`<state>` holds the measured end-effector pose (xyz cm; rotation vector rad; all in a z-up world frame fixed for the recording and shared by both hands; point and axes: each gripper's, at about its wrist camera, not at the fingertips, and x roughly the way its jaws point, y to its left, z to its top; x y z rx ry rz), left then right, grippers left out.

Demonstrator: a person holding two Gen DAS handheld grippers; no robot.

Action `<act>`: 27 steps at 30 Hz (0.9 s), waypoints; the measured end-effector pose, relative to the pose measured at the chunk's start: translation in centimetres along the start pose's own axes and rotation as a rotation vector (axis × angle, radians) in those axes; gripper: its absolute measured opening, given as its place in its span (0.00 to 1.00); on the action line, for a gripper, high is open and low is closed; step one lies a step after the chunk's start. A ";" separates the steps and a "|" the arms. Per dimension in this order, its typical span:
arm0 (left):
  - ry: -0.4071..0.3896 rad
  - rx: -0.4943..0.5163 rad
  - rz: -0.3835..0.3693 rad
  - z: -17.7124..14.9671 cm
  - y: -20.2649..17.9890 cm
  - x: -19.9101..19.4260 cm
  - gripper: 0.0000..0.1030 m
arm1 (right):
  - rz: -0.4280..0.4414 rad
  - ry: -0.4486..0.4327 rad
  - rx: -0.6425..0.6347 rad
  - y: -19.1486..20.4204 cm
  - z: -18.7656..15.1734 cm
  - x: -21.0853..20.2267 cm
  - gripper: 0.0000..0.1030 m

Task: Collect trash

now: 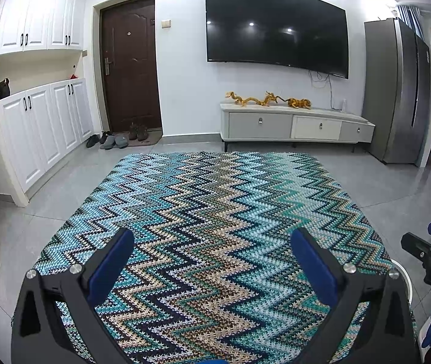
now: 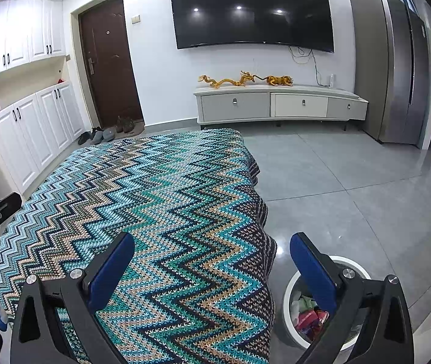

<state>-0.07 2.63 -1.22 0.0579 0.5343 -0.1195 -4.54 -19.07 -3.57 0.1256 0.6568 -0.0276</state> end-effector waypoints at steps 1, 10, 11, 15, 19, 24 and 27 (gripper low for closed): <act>0.001 -0.001 0.000 0.0 0.0 0.0 1.00 | -0.001 0.000 0.001 0.0 0.0 0.0 1.00; 0.005 -0.003 -0.001 -0.2 0.1 0.0 1.00 | -0.009 0.000 0.003 0.0 0.0 -0.1 1.00; 0.005 -0.002 -0.001 -0.2 0.1 0.0 1.00 | -0.010 0.000 0.003 0.0 0.0 -0.1 1.00; 0.009 -0.004 -0.006 -0.2 0.2 0.0 1.00 | -0.017 -0.002 0.003 0.0 0.1 -0.3 1.00; 0.018 -0.005 -0.010 -0.3 0.2 0.0 1.00 | -0.023 -0.004 0.006 -0.1 0.0 -0.4 1.00; 0.025 -0.002 -0.011 -0.3 0.1 0.0 1.00 | -0.033 -0.007 0.007 -0.2 0.1 -0.5 1.00; 0.029 0.001 -0.015 -0.3 0.1 0.0 1.00 | -0.038 -0.009 0.006 -0.1 0.1 -0.6 1.00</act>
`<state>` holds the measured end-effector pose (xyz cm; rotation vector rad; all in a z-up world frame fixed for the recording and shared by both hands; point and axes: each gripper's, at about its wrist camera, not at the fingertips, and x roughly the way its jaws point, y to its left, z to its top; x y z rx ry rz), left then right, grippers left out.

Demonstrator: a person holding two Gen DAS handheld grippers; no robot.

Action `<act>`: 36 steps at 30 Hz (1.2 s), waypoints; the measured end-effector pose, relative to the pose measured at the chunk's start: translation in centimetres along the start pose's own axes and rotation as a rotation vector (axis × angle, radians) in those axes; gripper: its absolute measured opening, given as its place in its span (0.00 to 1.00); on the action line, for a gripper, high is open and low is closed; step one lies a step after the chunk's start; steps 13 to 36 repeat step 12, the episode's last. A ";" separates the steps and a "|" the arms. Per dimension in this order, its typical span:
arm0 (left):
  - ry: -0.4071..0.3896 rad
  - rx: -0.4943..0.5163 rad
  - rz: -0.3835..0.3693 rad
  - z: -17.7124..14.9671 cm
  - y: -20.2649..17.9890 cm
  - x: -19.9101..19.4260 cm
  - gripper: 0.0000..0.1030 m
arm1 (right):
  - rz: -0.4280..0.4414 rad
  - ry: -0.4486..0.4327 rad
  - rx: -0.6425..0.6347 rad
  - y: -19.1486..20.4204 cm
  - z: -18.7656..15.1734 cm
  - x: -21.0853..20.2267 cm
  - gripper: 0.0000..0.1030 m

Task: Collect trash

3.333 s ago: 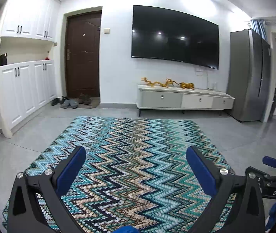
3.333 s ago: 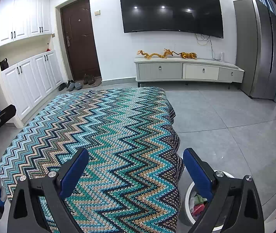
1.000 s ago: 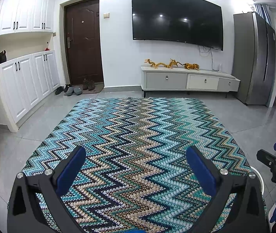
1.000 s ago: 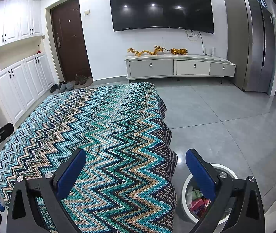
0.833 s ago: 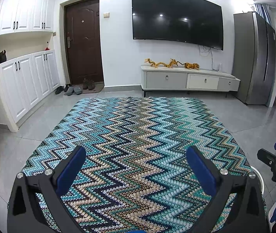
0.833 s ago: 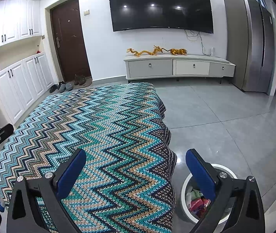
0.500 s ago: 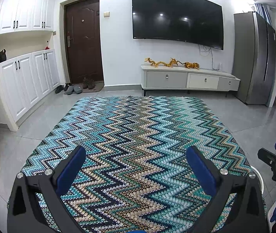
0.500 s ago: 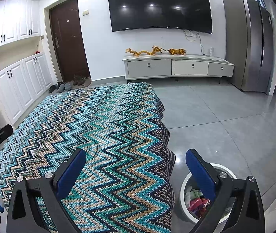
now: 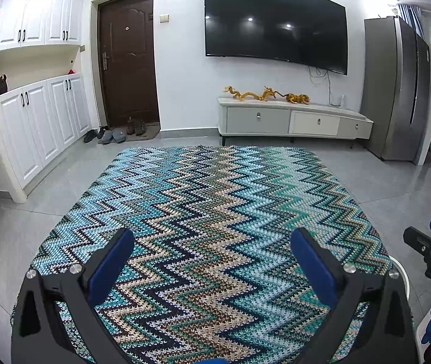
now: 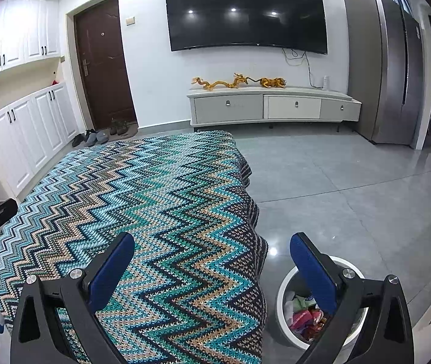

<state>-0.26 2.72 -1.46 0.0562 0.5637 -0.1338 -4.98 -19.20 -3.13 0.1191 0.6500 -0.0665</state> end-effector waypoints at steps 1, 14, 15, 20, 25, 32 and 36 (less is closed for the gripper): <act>0.002 0.001 -0.002 0.0 0.0 0.0 1.00 | -0.001 0.000 0.000 0.1 0.0 0.0 1.00; 0.016 0.007 -0.016 -0.1 -0.2 0.1 1.00 | -0.016 -0.004 -0.002 -0.1 -0.1 -0.2 1.00; 0.016 0.007 -0.016 -0.1 -0.2 0.1 1.00 | -0.016 -0.004 -0.002 -0.1 -0.1 -0.2 1.00; 0.016 0.007 -0.016 -0.1 -0.2 0.1 1.00 | -0.016 -0.004 -0.002 -0.1 -0.1 -0.2 1.00; 0.016 0.007 -0.016 -0.1 -0.2 0.1 1.00 | -0.016 -0.004 -0.002 -0.1 -0.1 -0.2 1.00; 0.016 0.007 -0.016 -0.1 -0.2 0.1 1.00 | -0.016 -0.004 -0.002 -0.1 -0.1 -0.2 1.00; 0.016 0.007 -0.016 -0.1 -0.2 0.1 1.00 | -0.016 -0.004 -0.002 -0.1 -0.1 -0.2 1.00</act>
